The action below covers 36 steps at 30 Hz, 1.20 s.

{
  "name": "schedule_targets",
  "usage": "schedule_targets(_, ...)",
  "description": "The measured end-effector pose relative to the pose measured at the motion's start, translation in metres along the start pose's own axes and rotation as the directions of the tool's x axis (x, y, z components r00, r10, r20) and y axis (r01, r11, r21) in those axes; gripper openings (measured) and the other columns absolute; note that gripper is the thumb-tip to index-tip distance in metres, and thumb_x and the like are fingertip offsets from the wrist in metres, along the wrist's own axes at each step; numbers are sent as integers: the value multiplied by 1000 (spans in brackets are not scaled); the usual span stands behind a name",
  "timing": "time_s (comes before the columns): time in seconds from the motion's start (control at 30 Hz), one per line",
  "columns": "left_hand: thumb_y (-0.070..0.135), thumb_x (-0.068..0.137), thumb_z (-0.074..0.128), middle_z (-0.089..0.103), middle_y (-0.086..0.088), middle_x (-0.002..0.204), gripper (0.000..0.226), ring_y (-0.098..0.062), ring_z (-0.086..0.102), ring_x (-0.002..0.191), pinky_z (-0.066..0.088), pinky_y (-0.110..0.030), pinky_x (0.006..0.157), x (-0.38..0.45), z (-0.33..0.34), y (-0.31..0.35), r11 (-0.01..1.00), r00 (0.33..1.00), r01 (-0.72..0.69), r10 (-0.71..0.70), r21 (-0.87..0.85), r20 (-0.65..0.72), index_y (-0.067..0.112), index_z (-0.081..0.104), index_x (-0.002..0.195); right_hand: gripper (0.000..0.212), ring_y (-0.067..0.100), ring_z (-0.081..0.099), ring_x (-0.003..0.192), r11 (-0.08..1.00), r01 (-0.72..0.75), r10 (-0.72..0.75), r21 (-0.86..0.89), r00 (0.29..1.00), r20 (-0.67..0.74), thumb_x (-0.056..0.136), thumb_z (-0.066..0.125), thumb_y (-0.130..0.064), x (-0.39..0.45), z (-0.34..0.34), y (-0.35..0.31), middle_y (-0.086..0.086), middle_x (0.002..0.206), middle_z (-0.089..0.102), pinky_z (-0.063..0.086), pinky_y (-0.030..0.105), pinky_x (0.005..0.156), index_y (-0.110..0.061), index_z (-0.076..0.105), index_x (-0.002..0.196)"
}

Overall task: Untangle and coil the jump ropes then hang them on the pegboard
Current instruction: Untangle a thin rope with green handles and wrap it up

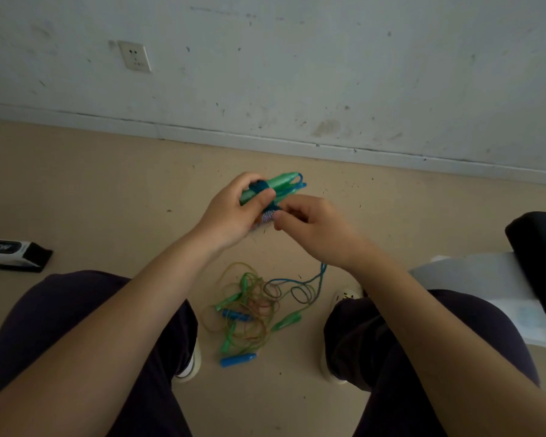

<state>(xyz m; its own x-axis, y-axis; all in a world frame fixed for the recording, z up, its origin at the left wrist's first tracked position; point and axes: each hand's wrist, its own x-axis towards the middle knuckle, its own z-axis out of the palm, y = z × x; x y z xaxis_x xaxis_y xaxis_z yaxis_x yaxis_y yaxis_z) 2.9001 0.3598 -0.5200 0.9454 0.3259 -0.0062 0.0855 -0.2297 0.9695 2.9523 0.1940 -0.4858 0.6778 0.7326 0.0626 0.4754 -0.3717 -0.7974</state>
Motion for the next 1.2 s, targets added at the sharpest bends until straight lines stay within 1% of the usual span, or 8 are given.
schedule_targets(0.13,38,101,58,59,8,63,19,-8,50,53,37,-19,45,-7,-2,8,991,955,121,-131,56,265,41,60,120,16,6,46,57,997,67,-71,-39,989,-129,93,66,-20,4,-22,9,-5,65,53,37,24,56,-9,67,81)
schedule_targets(0.3,40,98,61,57,5,66,24,-4,46,50,36,-16,46,-14,0,15,984,885,165,-180,73,429,49,58,120,17,14,42,65,997,52,-64,-59,972,-227,78,81,-19,7,-32,18,5,72,49,36,28,60,-15,65,78)
schedule_targets(0.43,47,79,74,62,18,63,39,2,52,51,39,-13,47,-16,5,17,994,899,67,-96,84,426,41,60,115,17,9,47,61,998,26,-15,63,984,-180,78,81,-16,6,-26,14,9,70,57,40,25,57,-19,65,74)
schedule_targets(0.6,31,77,85,73,9,100,37,3,68,83,50,-10,72,-17,11,14,986,924,-31,-33,162,382,36,66,108,15,7,55,60,998,-9,18,60,989,-146,79,81,-19,5,-17,10,-5,67,63,47,25,58,-20,67,74)
schedule_targets(0.77,24,86,79,65,3,77,33,-5,53,53,44,-19,51,-16,6,15,989,915,21,-77,145,395,26,66,116,16,13,52,58,992,-26,41,127,992,-120,81,80,-19,9,-21,16,7,65,62,44,32,55,-21,67,73)
schedule_targets(0.87,21,91,74,67,11,69,33,-2,51,49,40,-16,47,-16,1,15,993,900,47,-87,104,426,37,60,115,18,4,42,49,991,-37,49,125,995,-92,82,79,-23,10,-23,22,-12,53,52,36,22,49,-21,63,75)
schedule_targets(1.07,24,94,69,65,15,61,28,-1,49,48,38,-15,44,-15,-4,16,991,911,74,-114,113,396,28,62,120,26,11,43,61,977,30,-14,213,997,-75,87,74,-19,7,-24,23,0,71,48,38,27,56,-16,48,87)
schedule_targets(1.2,28,95,68,58,15,52,17,0,47,44,35,-14,41,-14,-6,16,985,912,132,-163,107,376,29,65,111,23,9,45,67,974,61,-48,220,997,-64,85,75,-12,4,-25,20,-7,74,50,40,20,61,-6,53,83)
